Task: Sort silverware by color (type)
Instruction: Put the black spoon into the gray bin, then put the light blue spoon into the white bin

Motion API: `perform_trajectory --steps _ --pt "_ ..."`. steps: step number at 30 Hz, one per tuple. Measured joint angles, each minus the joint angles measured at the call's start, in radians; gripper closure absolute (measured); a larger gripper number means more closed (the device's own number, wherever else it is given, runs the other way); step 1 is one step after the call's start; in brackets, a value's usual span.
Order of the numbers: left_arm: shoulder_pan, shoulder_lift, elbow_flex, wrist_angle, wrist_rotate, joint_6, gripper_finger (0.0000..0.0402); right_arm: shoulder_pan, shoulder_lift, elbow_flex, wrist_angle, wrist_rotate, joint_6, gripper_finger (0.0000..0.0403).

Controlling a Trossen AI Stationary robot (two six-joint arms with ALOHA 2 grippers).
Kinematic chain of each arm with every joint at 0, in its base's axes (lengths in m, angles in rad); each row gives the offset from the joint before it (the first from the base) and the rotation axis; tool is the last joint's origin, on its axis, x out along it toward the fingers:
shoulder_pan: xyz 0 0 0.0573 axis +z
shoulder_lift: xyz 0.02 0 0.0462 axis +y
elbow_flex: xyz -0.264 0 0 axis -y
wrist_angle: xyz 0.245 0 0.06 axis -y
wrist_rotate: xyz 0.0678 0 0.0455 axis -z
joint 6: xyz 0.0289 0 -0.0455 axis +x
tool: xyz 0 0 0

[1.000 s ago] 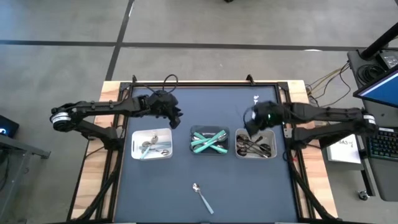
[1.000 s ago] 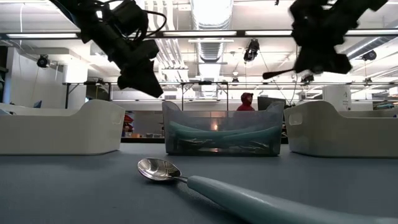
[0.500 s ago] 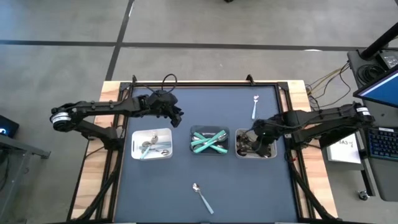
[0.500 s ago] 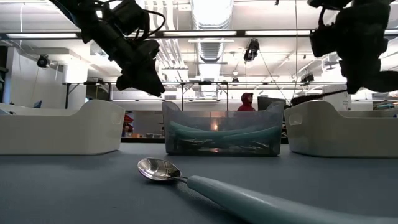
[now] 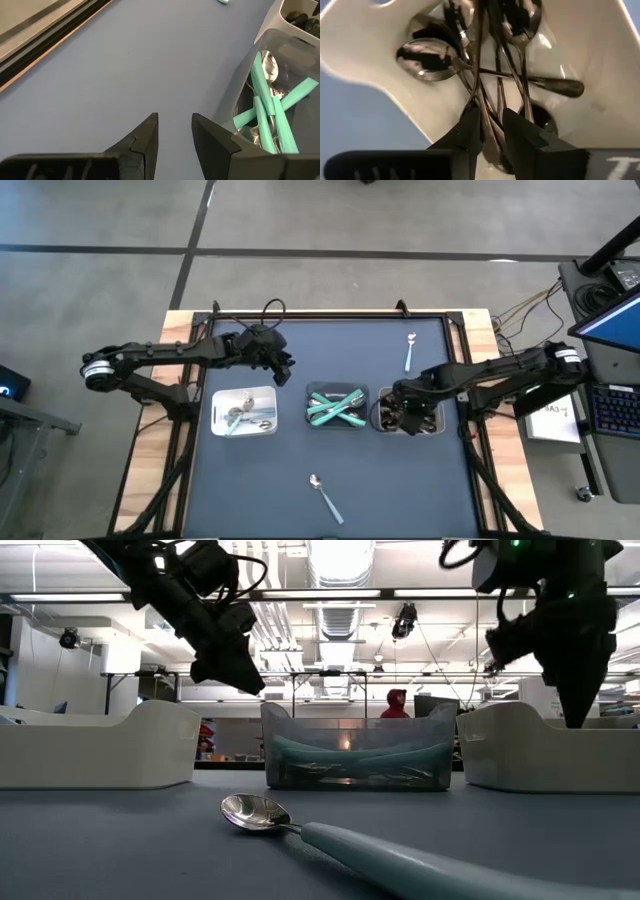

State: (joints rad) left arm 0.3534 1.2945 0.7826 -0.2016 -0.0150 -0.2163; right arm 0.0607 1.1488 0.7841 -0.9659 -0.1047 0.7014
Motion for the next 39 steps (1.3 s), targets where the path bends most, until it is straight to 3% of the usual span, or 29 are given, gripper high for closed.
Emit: perform_trajectory --steps 6,12,18,26,30,39 --pt "0.002 0.000 0.000 0.000 0.000 0.028 0.0302 -0.027 0.043 0.012 -0.001 -0.001 0.221 0.0313" --pt "0.002 0.000 0.008 -0.001 0.000 0.076 0.0302 -0.057 0.043 0.105 0.004 0.005 0.267 0.0322" --pt "0.003 0.000 0.023 0.000 0.000 0.136 0.0302 -0.087 0.045 0.158 0.005 0.225 0.316 0.0331" --pt "0.004 0.000 0.038 -0.001 0.000 0.148 0.0302 -0.270 0.044 0.145 -0.002 0.245 0.302 0.0290" --pt "0.004 0.000 0.055 0.000 0.000 0.148 0.0302 -0.388 0.045 0.144 -0.002 0.310 0.295 0.0267" --pt "0.004 0.000 0.093 0.000 -0.024 0.128 0.0302 -0.650 0.187 0.127 0.025 0.344 0.202 0.0267"
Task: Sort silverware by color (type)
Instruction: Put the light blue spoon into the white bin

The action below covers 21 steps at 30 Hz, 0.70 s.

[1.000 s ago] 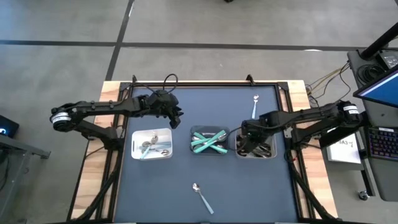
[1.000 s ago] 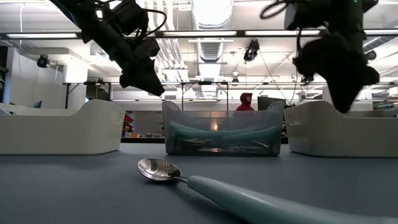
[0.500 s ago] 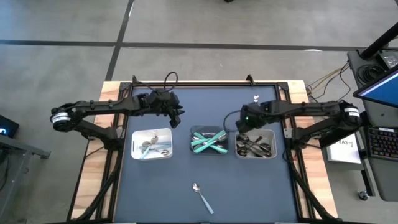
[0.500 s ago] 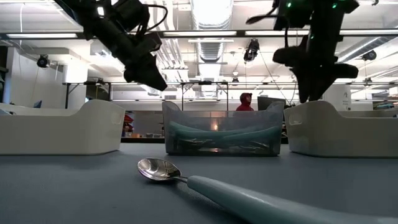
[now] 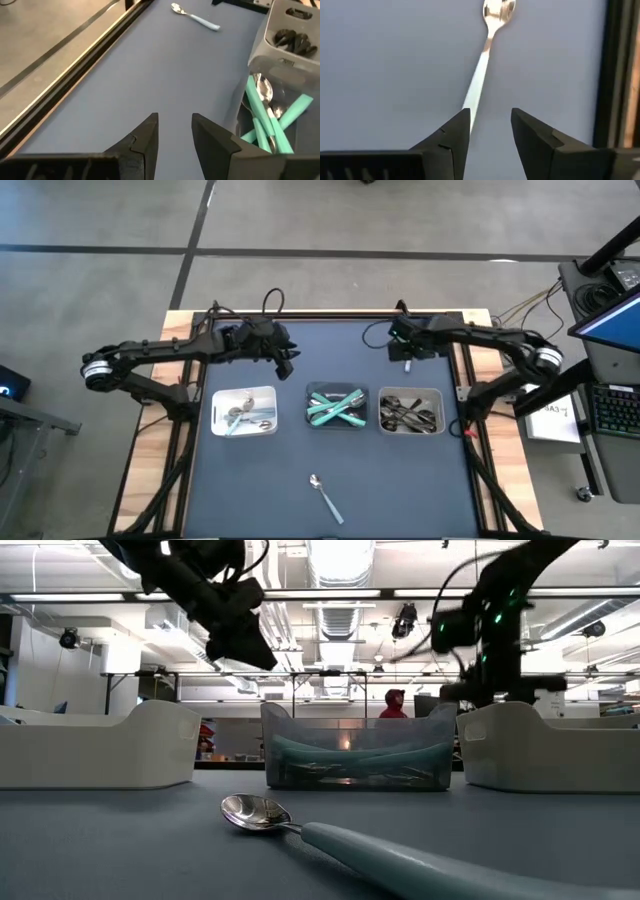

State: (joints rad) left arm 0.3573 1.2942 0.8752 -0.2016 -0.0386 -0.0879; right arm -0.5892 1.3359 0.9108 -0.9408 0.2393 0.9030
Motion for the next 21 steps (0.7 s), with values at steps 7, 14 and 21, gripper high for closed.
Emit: perform_trajectory --steps 7,14,21 --pt "0.000 0.000 0.032 -0.009 -0.002 -0.010 0.0302 -0.093 0.174 0.000 0.172 -0.088 -0.171 0.0265" --pt "0.000 0.000 0.045 -0.030 -0.004 -0.007 0.0302 -0.128 0.273 0.004 0.192 -0.104 -0.207 0.0266" --pt "0.012 0.000 0.045 -0.032 -0.007 0.002 0.0302 -0.129 0.218 -0.001 0.191 -0.108 -0.207 0.0264"
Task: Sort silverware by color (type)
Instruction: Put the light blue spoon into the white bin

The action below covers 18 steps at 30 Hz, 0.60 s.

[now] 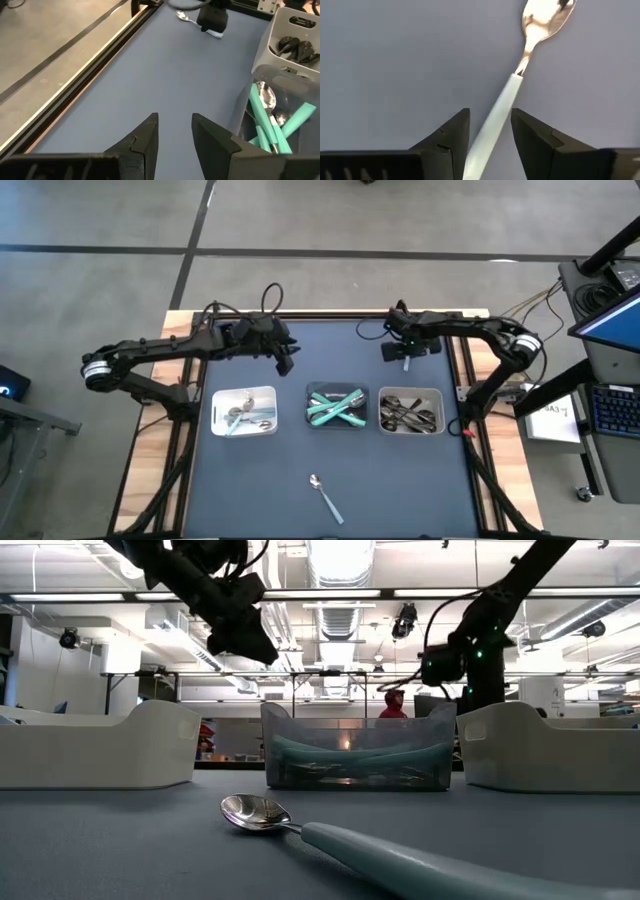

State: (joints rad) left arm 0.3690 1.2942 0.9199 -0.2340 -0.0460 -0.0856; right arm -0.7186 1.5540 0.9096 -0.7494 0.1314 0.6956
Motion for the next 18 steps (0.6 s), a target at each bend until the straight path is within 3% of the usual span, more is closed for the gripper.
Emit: perform_trajectory --steps 18 --pt "0.008 0.000 0.000 0.002 0.000 0.025 0.0302 -0.008 0.065 -0.011 0.010 0.006 0.011 0.0309"
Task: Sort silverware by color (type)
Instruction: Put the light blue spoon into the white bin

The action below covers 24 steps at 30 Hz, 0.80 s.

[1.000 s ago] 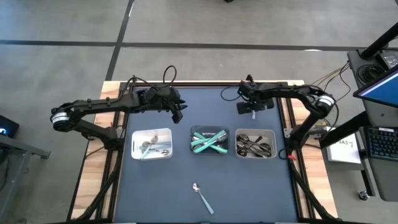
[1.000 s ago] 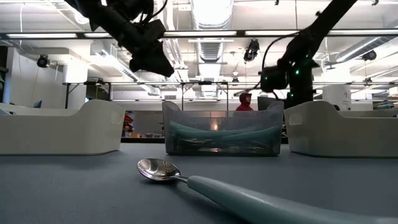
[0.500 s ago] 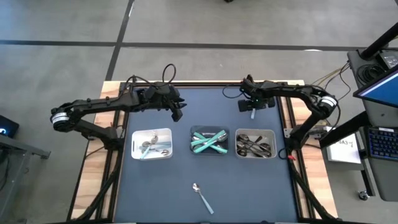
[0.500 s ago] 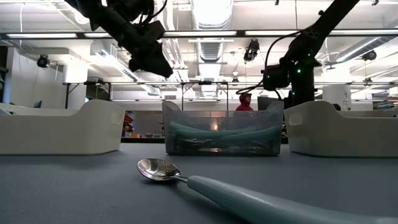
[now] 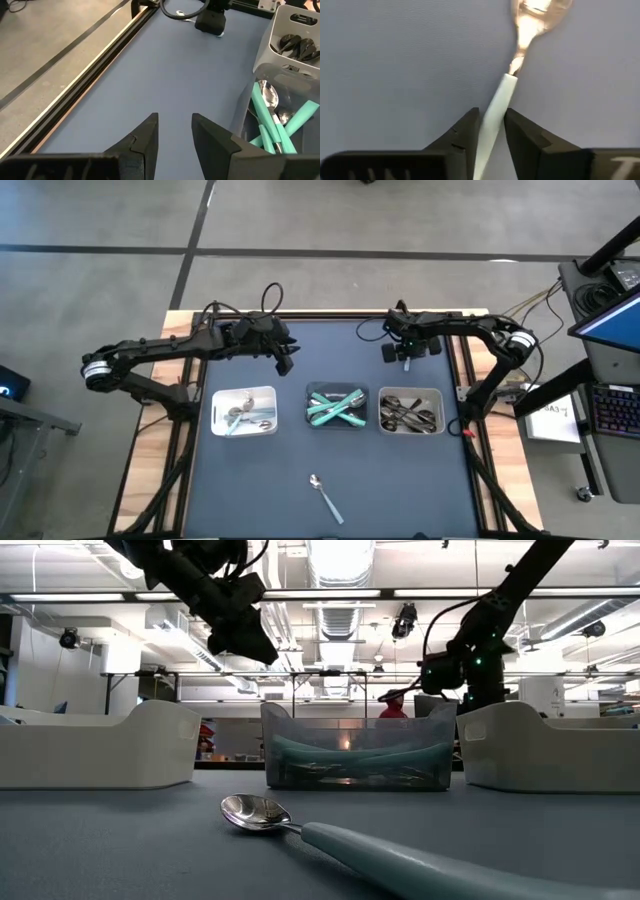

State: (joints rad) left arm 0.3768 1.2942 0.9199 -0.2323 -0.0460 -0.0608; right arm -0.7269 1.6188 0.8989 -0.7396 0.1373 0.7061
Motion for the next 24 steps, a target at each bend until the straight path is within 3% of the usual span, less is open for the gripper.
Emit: perform_trajectory --steps 6,12,16,24 --pt "0.000 0.000 0.000 0.000 0.000 0.000 0.0302 0.000 0.000 -0.002 0.016 -0.014 -0.001 0.0375" --pt "0.000 0.000 0.000 0.000 0.004 0.000 0.0302 -0.002 -0.048 0.003 0.042 -0.085 0.001 0.0377" --pt "0.001 0.014 0.000 0.007 0.052 0.000 0.0302 0.027 -0.135 0.025 0.185 -0.161 -0.011 0.0377" --pt "0.006 0.120 -0.002 0.155 0.220 -0.028 0.0302 0.136 -0.261 0.028 0.555 -0.205 -0.010 0.0377"
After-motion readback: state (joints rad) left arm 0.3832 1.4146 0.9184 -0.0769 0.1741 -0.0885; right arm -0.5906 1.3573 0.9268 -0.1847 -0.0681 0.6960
